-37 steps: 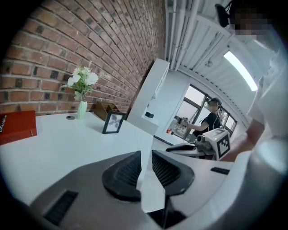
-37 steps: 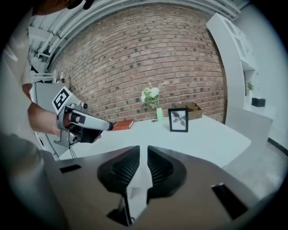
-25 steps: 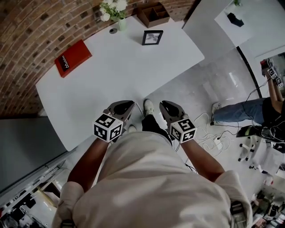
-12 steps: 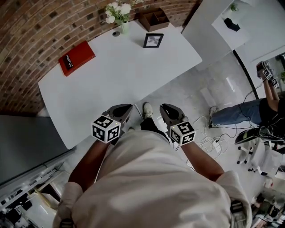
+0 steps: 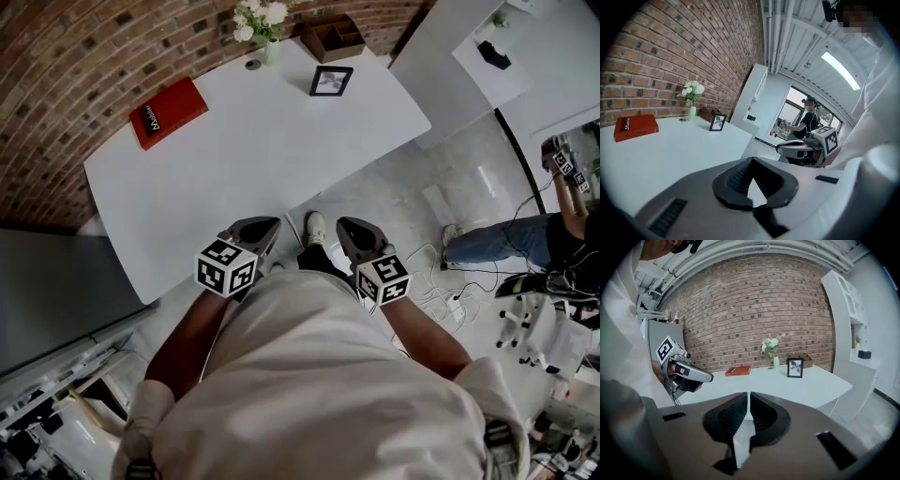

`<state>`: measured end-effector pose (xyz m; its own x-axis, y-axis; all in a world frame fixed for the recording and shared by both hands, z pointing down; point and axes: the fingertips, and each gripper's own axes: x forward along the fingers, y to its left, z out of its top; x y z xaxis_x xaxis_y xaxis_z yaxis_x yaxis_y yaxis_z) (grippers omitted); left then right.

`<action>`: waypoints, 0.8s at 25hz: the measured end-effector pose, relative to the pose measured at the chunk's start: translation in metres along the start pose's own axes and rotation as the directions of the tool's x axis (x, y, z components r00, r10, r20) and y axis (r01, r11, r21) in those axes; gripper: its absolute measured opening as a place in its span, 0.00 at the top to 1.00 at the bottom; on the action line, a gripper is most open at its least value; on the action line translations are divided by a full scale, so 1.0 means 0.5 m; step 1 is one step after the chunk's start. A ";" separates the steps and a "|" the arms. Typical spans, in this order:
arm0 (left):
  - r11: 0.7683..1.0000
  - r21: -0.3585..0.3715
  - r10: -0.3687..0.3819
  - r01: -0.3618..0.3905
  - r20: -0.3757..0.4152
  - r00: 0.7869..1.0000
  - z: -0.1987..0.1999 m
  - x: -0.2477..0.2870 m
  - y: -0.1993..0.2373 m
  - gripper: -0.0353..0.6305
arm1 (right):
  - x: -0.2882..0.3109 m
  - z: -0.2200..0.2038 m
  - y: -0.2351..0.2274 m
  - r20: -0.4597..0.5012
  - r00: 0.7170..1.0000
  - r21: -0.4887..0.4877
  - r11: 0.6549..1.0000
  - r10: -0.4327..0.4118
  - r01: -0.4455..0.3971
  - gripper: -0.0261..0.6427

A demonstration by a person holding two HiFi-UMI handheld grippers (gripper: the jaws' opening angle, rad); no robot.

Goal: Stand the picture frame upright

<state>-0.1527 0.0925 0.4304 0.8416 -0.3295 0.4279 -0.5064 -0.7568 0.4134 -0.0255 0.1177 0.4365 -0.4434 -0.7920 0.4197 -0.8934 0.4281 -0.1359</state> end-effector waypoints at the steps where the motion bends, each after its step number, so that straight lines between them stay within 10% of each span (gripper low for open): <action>1: 1.000 0.005 0.001 -0.001 -0.001 1.000 0.000 -0.002 0.000 0.95 | 0.001 0.001 0.003 -0.001 1.000 -0.003 1.000 0.002 -0.002 0.93; 20: 0.999 0.017 -0.047 0.047 -0.022 0.999 -0.017 0.006 -0.023 0.95 | -0.016 -0.013 0.009 -0.007 1.000 0.003 1.000 -0.013 0.013 0.95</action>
<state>-0.1458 0.1052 0.4339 0.8602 -0.2813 0.4254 -0.4628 -0.7810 0.4195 -0.0256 0.1287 0.4382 -0.4307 -0.7945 0.4280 -0.8995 0.4162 -0.1327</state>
